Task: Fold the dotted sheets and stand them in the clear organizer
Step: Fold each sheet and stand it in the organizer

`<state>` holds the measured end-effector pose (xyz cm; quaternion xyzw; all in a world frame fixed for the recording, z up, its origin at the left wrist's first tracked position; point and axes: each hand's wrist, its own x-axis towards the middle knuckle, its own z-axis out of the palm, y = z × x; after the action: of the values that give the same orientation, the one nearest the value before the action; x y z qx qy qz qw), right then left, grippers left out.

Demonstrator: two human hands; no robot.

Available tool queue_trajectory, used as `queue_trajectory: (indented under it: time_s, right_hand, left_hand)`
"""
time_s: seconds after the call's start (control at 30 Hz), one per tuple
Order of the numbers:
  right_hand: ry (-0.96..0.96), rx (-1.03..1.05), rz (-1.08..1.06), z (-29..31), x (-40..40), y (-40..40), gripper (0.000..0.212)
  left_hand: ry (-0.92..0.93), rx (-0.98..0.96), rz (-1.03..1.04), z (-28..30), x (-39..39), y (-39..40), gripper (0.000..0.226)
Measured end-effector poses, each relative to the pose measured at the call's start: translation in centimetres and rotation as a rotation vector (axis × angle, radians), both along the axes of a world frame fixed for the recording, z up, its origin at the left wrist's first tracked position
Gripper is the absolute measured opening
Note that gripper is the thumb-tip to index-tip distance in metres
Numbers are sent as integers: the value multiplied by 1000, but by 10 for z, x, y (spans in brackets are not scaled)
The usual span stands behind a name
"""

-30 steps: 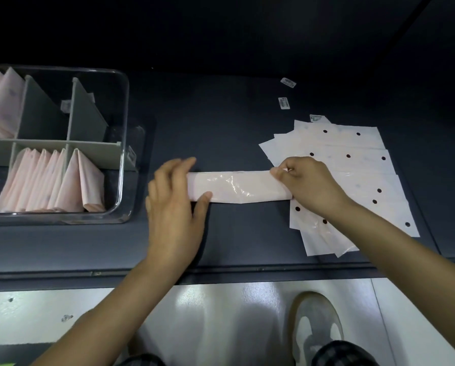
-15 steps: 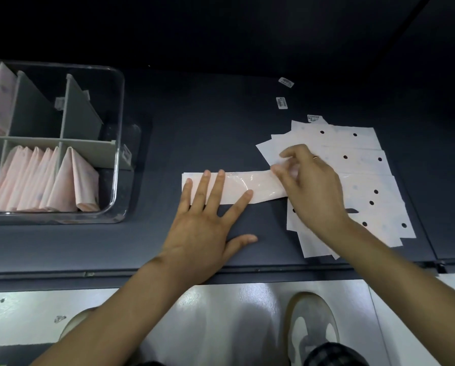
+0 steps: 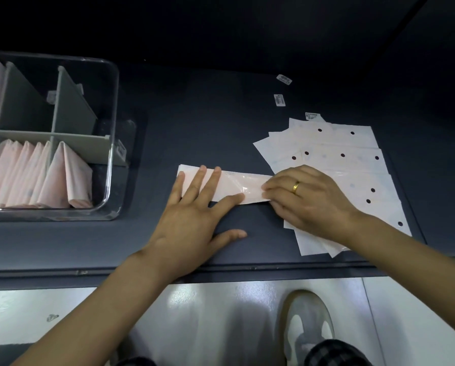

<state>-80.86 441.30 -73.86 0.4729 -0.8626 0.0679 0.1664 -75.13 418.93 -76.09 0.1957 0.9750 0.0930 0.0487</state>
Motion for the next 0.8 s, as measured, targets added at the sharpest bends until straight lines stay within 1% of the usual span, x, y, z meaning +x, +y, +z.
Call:
queue_trajectory:
  time_s: [0.07,0.13,0.2,0.23,0.27,0.33,0.4,0.47,0.5,0.6,0.67,0.7,0.73,0.8]
  right_hand:
    - [-29,-77,-2,1,10,-10,11]
    - [-50,-147,8,-1,24,-24,13]
    - [-76,-217,11,-3,37,-38,15]
    - [-91,-248,9,-4,42,-43,14]
    - [-118,-271,10,-5,46,-46,14]
    - [-232,-279,5,-6,49,-47,14]
    - [-391,-235,-29,-7,47,-42,23]
    - [-523,-190,-84,-9,43,-38,39]
    - [-561,-201,-108,-10,42,-37,40]
    - [-753,-350,-249,-8,37,-42,29]
    - [-866,-448,-364,-4,30,-50,15]
    - [-895,-463,-411,-3,24,-54,8]
    - [-913,-463,-442,-1,19,-58,12]
    - [-954,-435,-467,1,9,-66,32]
  left_hand:
    - [29,67,60,-2,1,-1,68]
    - [85,114,113,-3,2,-2,53]
    - [221,128,106,-4,4,-3,32]
    - [299,137,94,-6,6,-5,26]
    - [358,156,84,-7,8,-7,25]
    - [409,229,79,-9,13,-11,27]
    - [387,321,103,-10,17,-15,28]
    - [324,397,147,-11,19,-16,27]
    - [289,433,177,-11,20,-17,23]
    - [204,521,290,-11,22,-16,17]
    - [186,533,372,-11,21,-14,13]
    - [180,533,417,-12,21,-13,9]
    - [171,535,461,-12,20,-13,7]
    - [162,541,544,-13,19,-12,5]
